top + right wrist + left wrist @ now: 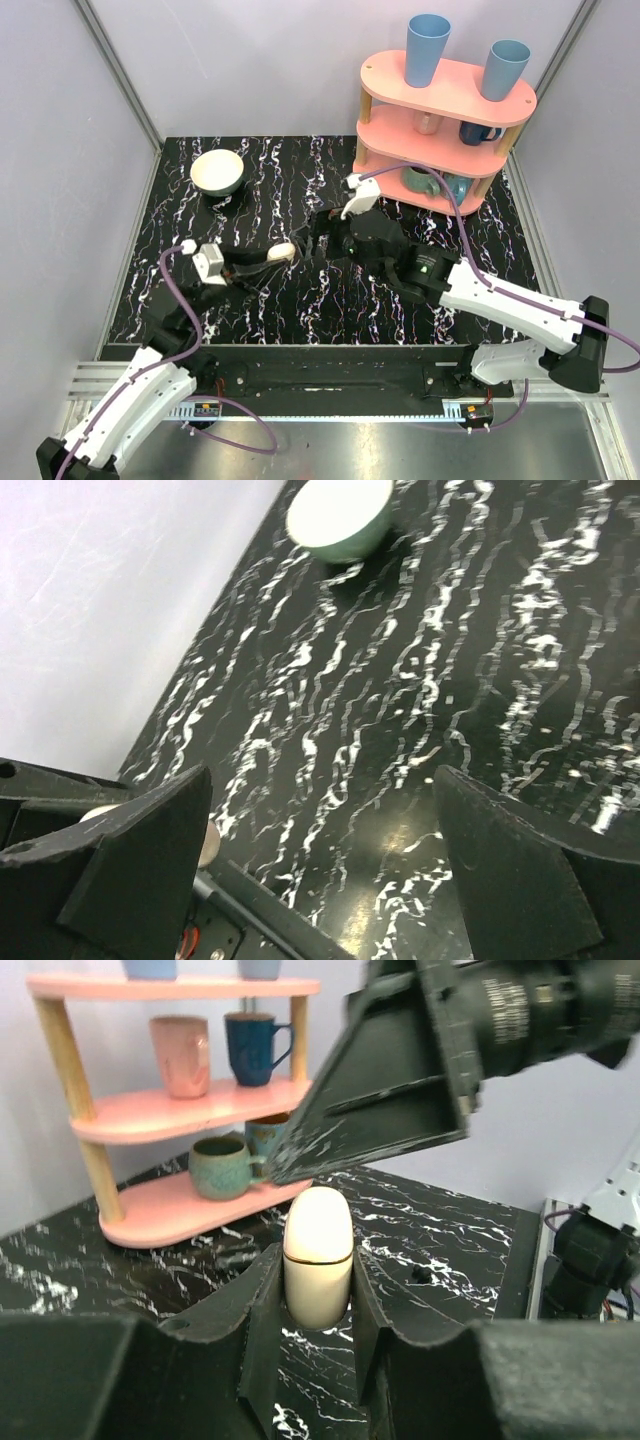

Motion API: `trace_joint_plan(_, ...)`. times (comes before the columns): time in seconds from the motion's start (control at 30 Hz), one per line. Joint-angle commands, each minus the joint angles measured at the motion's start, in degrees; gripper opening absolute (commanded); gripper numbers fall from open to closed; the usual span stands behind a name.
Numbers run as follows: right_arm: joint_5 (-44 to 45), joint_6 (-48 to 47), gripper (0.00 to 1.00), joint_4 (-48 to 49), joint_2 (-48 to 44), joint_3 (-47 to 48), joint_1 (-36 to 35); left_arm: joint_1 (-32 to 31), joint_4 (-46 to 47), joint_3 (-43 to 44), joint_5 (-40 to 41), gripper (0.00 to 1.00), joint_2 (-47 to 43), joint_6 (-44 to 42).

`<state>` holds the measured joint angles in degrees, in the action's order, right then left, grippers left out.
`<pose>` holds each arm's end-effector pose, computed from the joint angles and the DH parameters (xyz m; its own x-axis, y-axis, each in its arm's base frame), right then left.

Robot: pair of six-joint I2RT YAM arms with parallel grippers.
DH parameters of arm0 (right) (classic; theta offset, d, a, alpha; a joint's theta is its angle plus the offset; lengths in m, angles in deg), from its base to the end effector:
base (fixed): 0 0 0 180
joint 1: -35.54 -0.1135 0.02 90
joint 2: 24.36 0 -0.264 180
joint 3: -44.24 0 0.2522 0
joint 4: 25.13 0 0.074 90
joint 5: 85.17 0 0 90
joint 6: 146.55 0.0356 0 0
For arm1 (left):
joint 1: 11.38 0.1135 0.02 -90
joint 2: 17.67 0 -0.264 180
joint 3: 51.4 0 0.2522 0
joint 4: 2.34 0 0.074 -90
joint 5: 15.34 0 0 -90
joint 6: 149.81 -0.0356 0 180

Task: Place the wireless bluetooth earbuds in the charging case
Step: Close the charging case with the earbuds, then place the charging case with the earbuds at the center of the board.

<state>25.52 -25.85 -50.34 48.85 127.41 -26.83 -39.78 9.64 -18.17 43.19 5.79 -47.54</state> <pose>0.1483 0.2561 0.3816 -0.4473 0.1753 -0.8770 -0.5145 0.7517 0.4127 0.0996 -0.0750 0.3001 0.1417 -0.2827 -0.9487 0.8825 0.4703 -0.0084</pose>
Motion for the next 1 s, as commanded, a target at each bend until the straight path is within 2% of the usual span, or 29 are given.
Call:
trace_joint_plan(0.0, 16.1, 0.1, 1.0, -1.1, -3.9, -1.6, 0.0, 0.2, 1.5, 2.7, 7.7, 0.0, 5.7, 8.9)
trace_joint_plan(0.03, 20.3, 0.4, 1.0, -2.4, -5.4, -2.1, 0.0, 0.2, 0.7, 3.4, 7.8, 0.0, 9.0, 9.9)
trace_joint_plan(0.13, 23.9, 1.6, 1.0, -2.5, -10.4, -5.9, 0.6, 0.6, -3.0, 6.2, 6.8, 0.0, 17.1, 11.7)
trace_joint_plan(0.3, 23.2, 3.7, 1.0, -2.8, -17.5, -13.1, 2.5, 3.0, 1.7, 7.0, 2.6, 0.0, 28.8, 20.1)
trace_joint_plan(0.43, 22.1, 6.2, 1.0, -3.2, -21.2, -16.6, 3.0, 7.3, 5.4, 7.3, -0.5, 0.0, 38.3, 26.7)
trace_joint_plan(0.57, 20.5, 7.4, 1.0, -3.9, -20.9, -17.5, 3.2, 11.1, 12.6, 5.3, -3.8, 0.0, 44.1, 33.0)
trace_joint_plan(0.73, 18.1, 8.4, 1.0, -5.2, -18.9, -16.8, 3.2, 16.8, 15.2, 3.2, -5.0, 0.0, 50.9, 35.9)
trace_joint_plan(0.83, 17.7, 9.0, 1.0, -5.1, -18.1, -16.8, 3.3, 19.8, 21.7, 1.1, -7.1, 0.0, 55.9, 38.6)
trace_joint_plan(0.97, 17.2, 8.2, 1.0, -3.9, -16.6, -16.7, 3.6, 20.3, 23.2, 1.2, -8.4, 0.0, 61.1, 39.8)
